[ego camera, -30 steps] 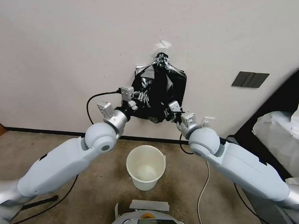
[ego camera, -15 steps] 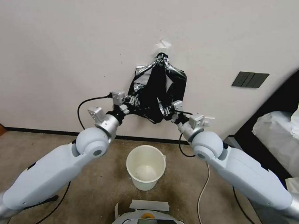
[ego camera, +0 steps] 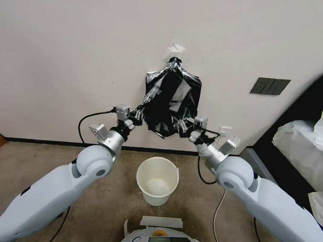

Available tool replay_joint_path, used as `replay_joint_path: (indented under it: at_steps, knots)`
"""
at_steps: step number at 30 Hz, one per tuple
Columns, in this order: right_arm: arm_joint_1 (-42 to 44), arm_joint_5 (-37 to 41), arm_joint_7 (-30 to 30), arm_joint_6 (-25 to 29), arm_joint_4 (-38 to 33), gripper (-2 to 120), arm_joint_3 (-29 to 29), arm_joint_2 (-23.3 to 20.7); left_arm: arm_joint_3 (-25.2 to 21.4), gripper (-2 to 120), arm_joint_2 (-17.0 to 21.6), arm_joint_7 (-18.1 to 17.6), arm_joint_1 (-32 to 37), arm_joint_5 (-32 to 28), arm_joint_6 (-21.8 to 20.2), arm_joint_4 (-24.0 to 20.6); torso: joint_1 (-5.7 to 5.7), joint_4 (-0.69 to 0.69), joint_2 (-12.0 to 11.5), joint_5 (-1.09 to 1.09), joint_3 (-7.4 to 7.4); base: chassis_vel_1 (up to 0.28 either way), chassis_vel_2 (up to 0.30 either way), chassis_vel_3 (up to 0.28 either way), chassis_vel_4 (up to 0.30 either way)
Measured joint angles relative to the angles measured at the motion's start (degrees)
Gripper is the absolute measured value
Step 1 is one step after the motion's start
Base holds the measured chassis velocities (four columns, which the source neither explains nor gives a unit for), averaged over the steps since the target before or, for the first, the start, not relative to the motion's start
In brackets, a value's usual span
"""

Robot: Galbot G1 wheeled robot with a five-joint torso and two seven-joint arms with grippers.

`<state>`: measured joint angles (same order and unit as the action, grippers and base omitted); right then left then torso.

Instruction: Place a trash bag onto the trash bin.

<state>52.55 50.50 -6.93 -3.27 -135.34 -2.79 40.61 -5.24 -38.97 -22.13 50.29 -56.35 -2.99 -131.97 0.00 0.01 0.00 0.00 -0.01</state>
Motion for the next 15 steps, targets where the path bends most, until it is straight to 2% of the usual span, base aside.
replay_joint_path:
  at_steps: [8, 15]
  knots:
    - [4.82, -1.4, -0.04, -0.07, -2.84, 0, -2.2, 0.27, -1.07, 0, -1.05, 0.26, 4.57, 2.16, 0.18, -1.4, 0.0, -0.01, 0.0, 0.0, 0.0, 0.0, 0.0, 0.0, 0.0]
    - [8.94, -2.81, -0.93, -0.31, -4.16, 0, -3.63, 2.17, -3.03, 0, -1.78, 0.38, 9.69, 3.53, 0.41, -2.84, 0.0, -0.01, 0.0, 0.0, 0.0, 0.0, 0.0, 0.0, 0.0]
